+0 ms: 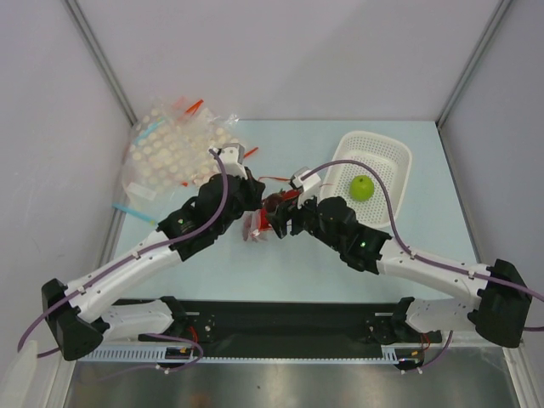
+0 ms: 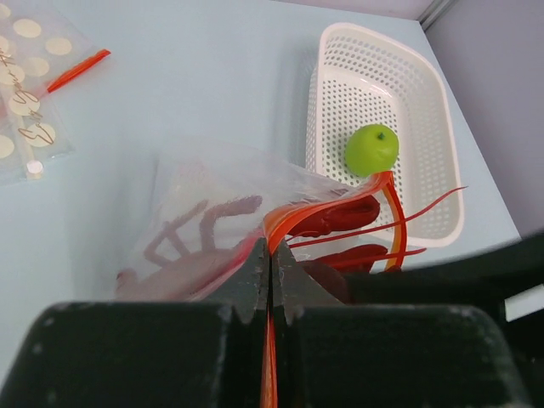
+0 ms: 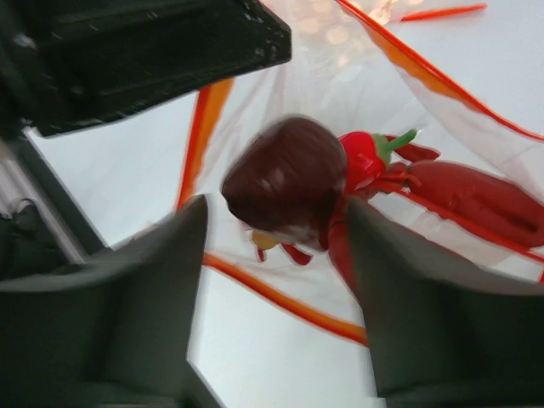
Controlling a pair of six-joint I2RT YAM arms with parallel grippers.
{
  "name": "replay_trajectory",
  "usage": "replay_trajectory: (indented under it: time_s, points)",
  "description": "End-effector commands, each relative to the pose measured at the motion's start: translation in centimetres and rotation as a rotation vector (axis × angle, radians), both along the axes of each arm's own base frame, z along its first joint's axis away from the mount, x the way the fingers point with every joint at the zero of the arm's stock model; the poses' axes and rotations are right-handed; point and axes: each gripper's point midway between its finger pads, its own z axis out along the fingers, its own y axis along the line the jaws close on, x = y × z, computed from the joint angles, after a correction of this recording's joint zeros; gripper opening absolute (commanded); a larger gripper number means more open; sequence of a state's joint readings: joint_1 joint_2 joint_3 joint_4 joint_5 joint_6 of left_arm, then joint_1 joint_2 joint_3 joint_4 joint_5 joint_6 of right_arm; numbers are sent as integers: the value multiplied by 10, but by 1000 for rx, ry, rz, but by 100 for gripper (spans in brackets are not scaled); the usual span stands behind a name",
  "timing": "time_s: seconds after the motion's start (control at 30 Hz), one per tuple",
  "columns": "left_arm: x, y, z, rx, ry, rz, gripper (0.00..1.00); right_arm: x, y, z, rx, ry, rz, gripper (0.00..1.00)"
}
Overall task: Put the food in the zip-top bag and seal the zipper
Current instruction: Place the fake fruit in the zipper food storage bag, then zip the zipper food storage bag at the center of the board.
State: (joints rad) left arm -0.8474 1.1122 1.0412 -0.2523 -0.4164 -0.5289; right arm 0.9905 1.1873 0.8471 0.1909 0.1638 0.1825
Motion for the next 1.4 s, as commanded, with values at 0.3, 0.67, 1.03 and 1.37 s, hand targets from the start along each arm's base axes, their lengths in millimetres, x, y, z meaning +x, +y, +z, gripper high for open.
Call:
replay_trajectory:
  time_s: [0.3,0.67,1.03,1.37]
  points:
    - [7,19,28,-61,-63,109,0,8,-16,47,80,-76,-100,79]
    - [14,64,25,-27,-54,357,1,22,-44,44,162,38,-239,46]
    - [10,82,29,-54,-69,430,2,29,-25,11,162,185,-246,24]
    - [8,79,32,-70,-75,409,3,37,-11,-13,158,256,-218,24]
